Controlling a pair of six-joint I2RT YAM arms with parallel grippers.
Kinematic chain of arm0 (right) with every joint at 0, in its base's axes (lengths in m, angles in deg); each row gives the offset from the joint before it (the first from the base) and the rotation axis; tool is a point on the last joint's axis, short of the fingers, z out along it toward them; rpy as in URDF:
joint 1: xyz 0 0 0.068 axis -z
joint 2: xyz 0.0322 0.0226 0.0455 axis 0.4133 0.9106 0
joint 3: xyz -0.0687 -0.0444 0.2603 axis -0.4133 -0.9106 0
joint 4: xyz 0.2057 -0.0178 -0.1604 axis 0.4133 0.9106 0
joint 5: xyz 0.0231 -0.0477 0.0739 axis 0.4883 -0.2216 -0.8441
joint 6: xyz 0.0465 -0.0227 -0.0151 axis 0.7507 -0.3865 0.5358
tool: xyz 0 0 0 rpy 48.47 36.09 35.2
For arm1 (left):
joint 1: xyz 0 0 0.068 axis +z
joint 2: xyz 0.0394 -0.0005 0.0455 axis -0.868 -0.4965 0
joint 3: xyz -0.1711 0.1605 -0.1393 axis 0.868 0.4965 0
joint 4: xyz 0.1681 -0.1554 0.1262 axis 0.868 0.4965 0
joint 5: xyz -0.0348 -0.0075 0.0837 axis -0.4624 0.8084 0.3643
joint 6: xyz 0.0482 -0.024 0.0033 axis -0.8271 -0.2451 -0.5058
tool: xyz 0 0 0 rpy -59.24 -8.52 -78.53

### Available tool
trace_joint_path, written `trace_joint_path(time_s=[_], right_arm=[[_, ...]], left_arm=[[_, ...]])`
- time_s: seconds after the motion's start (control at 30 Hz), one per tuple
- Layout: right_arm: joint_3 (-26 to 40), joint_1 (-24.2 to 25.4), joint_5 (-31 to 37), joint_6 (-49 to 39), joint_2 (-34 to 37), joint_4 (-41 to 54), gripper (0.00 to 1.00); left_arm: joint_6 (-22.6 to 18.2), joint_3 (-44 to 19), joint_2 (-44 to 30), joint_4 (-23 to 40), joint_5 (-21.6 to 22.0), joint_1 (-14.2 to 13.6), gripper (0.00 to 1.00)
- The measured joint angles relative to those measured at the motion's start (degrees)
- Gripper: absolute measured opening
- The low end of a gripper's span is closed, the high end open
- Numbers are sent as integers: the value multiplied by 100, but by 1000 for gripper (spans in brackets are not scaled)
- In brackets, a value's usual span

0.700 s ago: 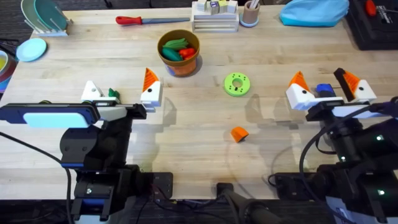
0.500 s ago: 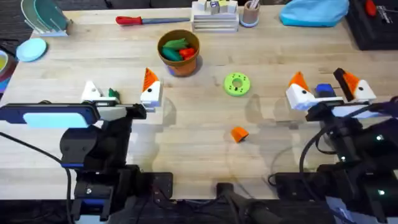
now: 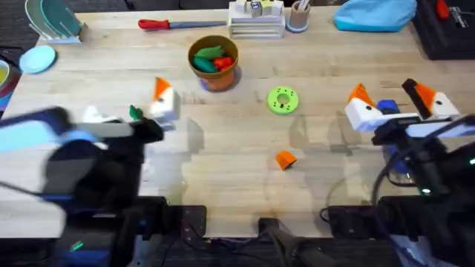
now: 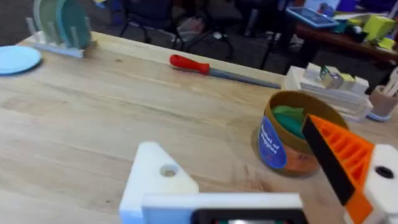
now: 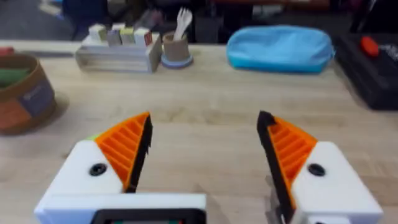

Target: Pick up the gripper from the table and insert it into the empty holder that is missing its gripper. Then pick up a screw, insert it into the mounting hole, and use the screwdriver to tighten it. Finally, clean up the table by picking up the vegetable and placing it into the bucket.

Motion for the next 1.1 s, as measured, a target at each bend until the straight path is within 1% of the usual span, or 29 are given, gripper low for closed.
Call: trace_joint_path(time_s=[0.07, 0.17, 0.27, 0.37, 0.4, 0.5, 0.57, 0.63, 0.7, 0.73, 0.8, 0.87, 0.97, 1.03, 1.1], right_arm=[[539, 0, 16, -24, 257, 610, 994], [1500, 0, 89, -46, 793, 1414, 992], [2512, 0, 133, -85, 1510, 2143, 992], [3344, 0, 139, -109, 2254, 2696, 994], [3584, 0, 135, -112, 2508, 2797, 993], [4051, 0, 128, -133, 3126, 2861, 992], [4205, 0, 126, -151, 3404, 2847, 993], [4238, 0, 126, -151, 3555, 2835, 992], [4238, 0, 121, -153, 3638, 2858, 992], [4238, 0, 113, -153, 3652, 2857, 992], [4238, 0, 110, -153, 3649, 2859, 992], [4240, 0, 110, -153, 3649, 2859, 994], [4240, 0, 108, -153, 3649, 2861, 992], [4240, 0, 110, -153, 3649, 2859, 993], [4240, 0, 110, -153, 3649, 2859, 992]], left_arm=[[88, -633, -249, 490, 205, 0, 993], [177, -1742, -942, 1313, 462, 0, 993], [220, -2774, -1910, 2200, 593, 0, 993], [239, -3513, -2890, 2949, 629, 0, 992], [249, -3768, -3322, 3172, 604, 0, 992], [298, -4280, -4269, 3492, 366, 0, 993], [326, -4547, -4868, 3642, 206, -2, 993], [378, -4671, -5261, 3823, 157, 1, 992], [504, -4683, -5582, 4042, 108, 84, 992], [575, -4678, -5734, 4155, 84, 179, 992], [754, -4644, -6102, 4295, 43, 506, 992], [941, -4611, -6538, 4356, 11, 919, 991], [1106, -4558, -7160, 4301, -115, 1470, 990], [1142, -4543, -7483, 4186, -201, 1747, 990], [1165, -4543, -7741, 4037, -276, 1948, 992]])
